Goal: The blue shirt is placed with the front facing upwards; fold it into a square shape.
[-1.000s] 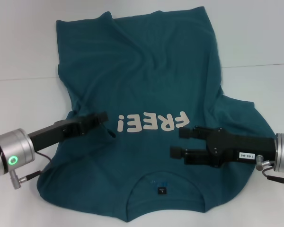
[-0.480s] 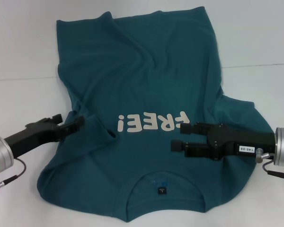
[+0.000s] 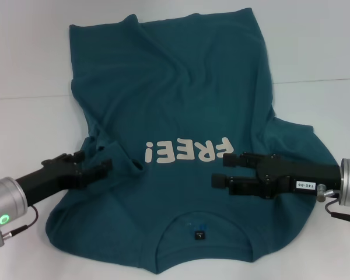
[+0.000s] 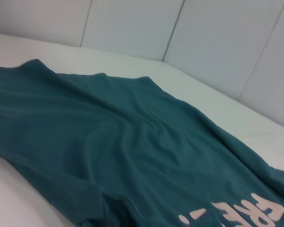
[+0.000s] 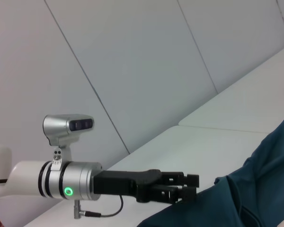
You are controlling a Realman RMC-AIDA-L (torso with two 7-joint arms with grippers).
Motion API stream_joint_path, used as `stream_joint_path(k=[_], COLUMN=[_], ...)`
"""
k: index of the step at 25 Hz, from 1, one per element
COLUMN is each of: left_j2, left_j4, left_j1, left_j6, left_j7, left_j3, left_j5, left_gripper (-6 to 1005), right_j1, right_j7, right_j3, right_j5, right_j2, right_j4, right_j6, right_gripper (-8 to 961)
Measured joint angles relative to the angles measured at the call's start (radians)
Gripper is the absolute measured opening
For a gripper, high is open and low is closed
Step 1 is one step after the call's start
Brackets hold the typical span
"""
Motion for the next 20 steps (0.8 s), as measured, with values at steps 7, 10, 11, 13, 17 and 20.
stream_joint_path(k=[7, 10, 11, 13, 17, 20], left_j2=[-0.002, -0.004, -0.004, -0.005, -0.004, -0.003], left_j4=[-0.017, -0.016, -0.014, -0.007, -0.004, 0.003], left_j1=[0.001, 0.008, 0.011, 0.017, 0.016, 0.014], left_j6=[0.001, 0.033, 0.048, 0.096, 0.187, 0.255], left_j7=[0.023, 0.023, 0.023, 0.024, 0.021, 0.023], left_j3=[0.055, 0.103, 0.119, 0.147, 0.158, 0.156], left_j5=[0.006, 0.012, 0.013, 0.015, 0.043, 0.057], left_gripper=[829, 829, 828, 828, 828, 828], right_j1=[-0.001, -0.002, -0.003, -0.005, -0.006, -0.006], right_j7=[0.001, 0.001, 0.001, 0.001, 0.0, -0.001], right_j3=[-0.002, -0.002, -0.002, -0.001, -0.001, -0.002], right_j5=[0.0, 0.0, 0.0, 0.0, 0.0, 0.0], right_j2=[0.0, 0.0, 0.0, 0.0, 0.0, 0.0], right_j4=[0.0, 0.0, 0.0, 0.0, 0.0, 0.0], right_j6=[-0.001, -0.001, -0.001, -0.001, -0.001, -0.001], right_gripper=[882, 882, 882, 882, 882, 882])
